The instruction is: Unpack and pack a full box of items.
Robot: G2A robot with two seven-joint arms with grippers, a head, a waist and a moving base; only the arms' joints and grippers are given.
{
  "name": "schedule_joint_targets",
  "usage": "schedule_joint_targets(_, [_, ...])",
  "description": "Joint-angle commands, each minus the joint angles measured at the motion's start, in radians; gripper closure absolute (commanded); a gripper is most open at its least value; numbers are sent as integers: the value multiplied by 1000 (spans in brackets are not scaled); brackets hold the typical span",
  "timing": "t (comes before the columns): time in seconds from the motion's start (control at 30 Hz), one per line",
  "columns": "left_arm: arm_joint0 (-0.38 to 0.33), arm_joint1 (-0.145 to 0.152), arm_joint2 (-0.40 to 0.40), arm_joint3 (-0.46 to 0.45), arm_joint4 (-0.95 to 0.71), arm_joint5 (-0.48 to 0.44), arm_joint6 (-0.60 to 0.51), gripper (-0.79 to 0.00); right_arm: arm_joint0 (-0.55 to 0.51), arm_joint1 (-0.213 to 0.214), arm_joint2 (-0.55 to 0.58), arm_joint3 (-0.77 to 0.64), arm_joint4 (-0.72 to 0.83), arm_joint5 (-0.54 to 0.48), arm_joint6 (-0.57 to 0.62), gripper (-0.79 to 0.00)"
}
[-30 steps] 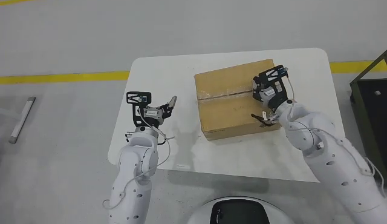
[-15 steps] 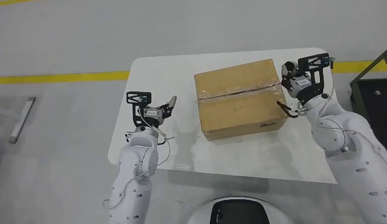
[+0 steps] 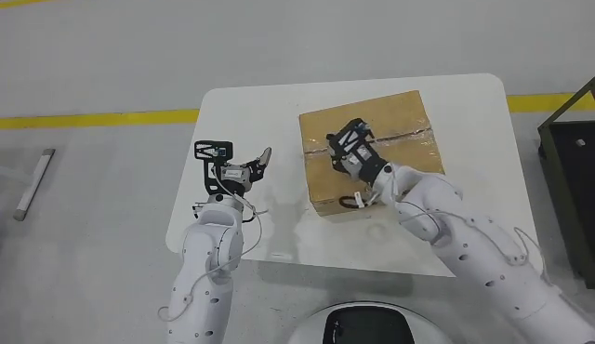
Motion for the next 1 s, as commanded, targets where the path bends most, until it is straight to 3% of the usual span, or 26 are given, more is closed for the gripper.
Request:
schedule_joint_targets(0.0, [0,0,0,0,0,0,0,-785,-6,0,5,10,-22,7,5,0])
schedule_joint_targets(0.47, [0,0,0,0,0,0,0,-785,-84,17,135,-11,-34,35,76,0])
schedule_joint_targets(0.97, [0,0,0,0,0,0,0,-785,-210,46,354,-118,3,66,140,0])
